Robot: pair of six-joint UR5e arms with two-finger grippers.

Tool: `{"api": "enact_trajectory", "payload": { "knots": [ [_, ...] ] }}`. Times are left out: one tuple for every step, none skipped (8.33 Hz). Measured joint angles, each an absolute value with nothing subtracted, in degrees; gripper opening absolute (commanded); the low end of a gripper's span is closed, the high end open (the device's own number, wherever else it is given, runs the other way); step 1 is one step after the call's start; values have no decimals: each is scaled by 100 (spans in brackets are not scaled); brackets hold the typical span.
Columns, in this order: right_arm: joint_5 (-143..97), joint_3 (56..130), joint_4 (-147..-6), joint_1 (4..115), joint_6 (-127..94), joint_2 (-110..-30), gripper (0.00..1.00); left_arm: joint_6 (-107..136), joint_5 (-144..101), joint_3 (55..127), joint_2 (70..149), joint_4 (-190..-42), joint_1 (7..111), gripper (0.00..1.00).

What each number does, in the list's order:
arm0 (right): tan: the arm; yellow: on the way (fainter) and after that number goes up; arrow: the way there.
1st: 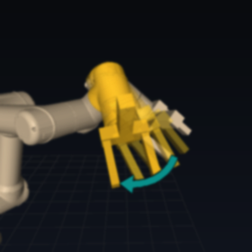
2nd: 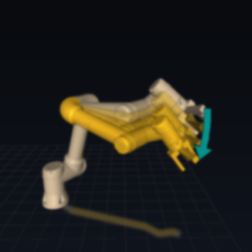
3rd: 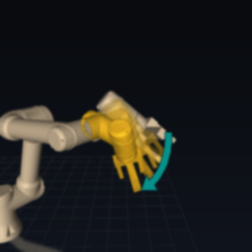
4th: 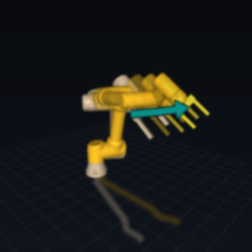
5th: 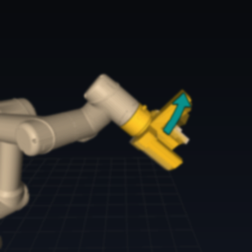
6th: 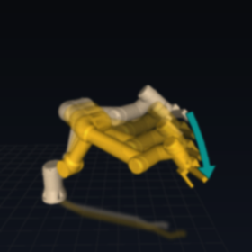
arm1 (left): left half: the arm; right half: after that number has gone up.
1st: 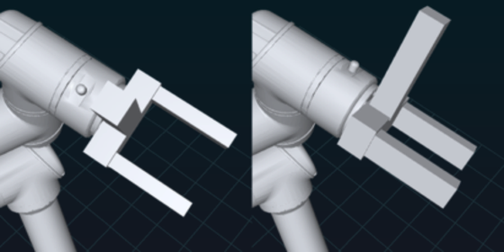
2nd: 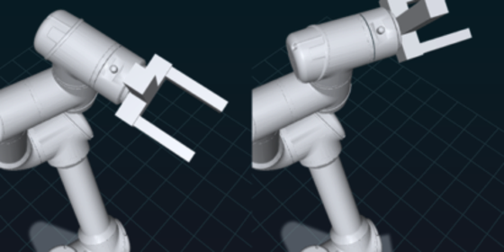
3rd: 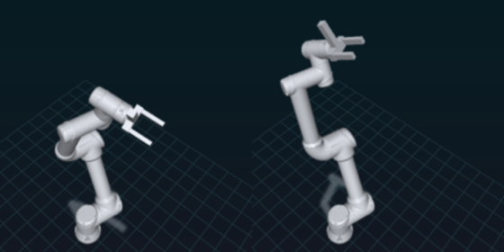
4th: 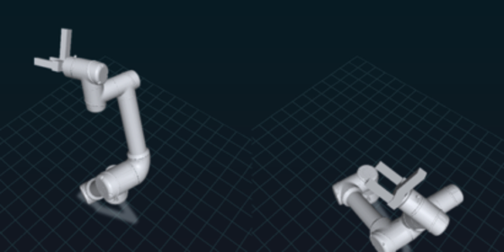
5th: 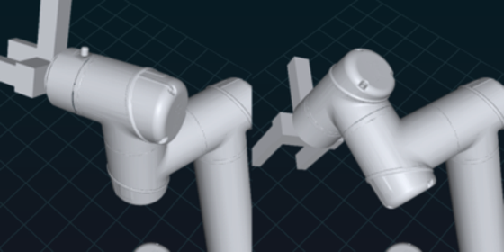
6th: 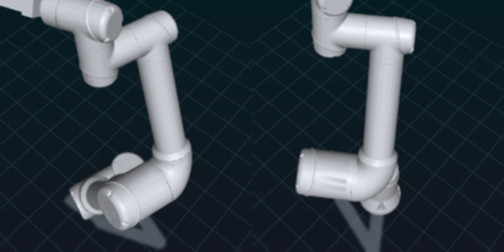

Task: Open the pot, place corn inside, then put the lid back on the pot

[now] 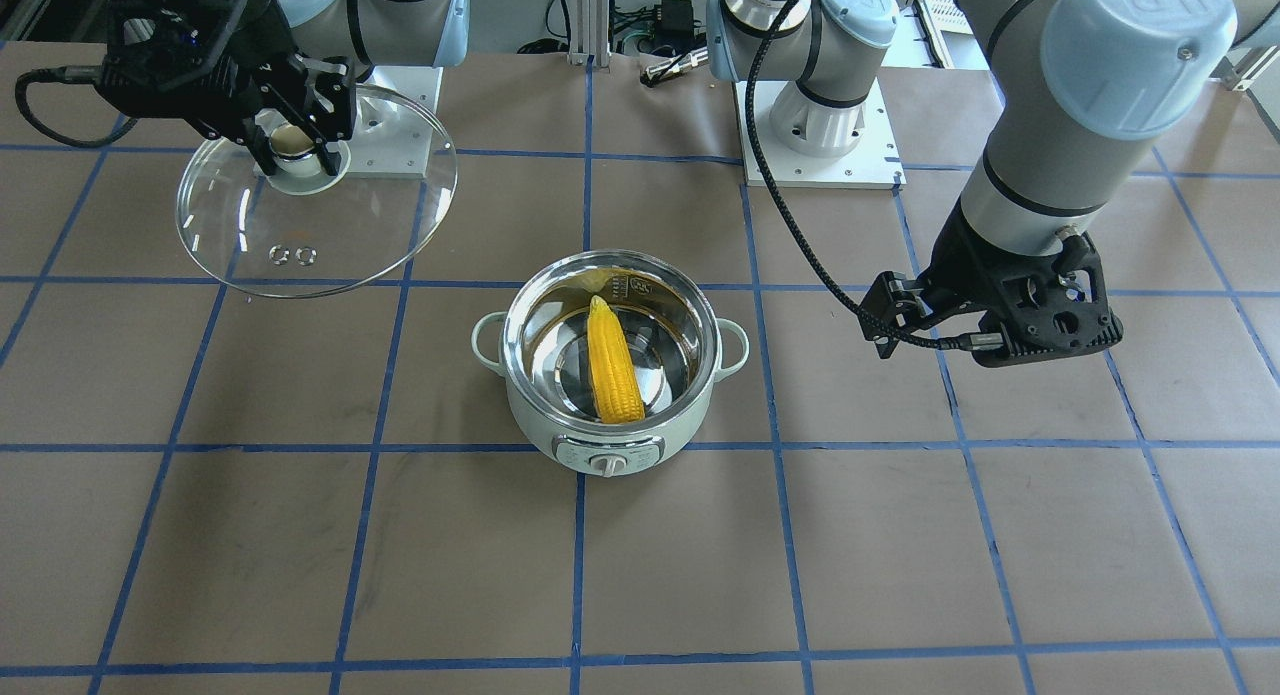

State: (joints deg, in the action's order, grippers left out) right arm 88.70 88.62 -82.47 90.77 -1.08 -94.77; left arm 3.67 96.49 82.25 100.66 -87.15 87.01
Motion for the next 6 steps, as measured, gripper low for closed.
{"api": "enact_trajectory", "payload": {
  "knots": [
    [8786,8851,-8431,9238,-320,-9348,11,378,9650,8226,10066,-8712,8701,100],
    [8783,8846,-8662,9559,-596,-9199,11,382,9650,8227,10066,-8711,8701,100],
    [8807,8842,-8981,9994,-1017,-8982,9,382,9650,8231,10065,-8710,8701,100],
    [8836,8825,-9375,10466,-1448,-8681,9,380,9651,8233,10066,-8706,8701,100],
    [8873,8774,-9729,10945,-1925,-8330,9,382,9650,8234,10066,-8703,8701,100],
    [8939,8724,-10012,11360,-2311,-7993,9,384,9650,8235,10065,-8702,8701,100]
  ]
}}
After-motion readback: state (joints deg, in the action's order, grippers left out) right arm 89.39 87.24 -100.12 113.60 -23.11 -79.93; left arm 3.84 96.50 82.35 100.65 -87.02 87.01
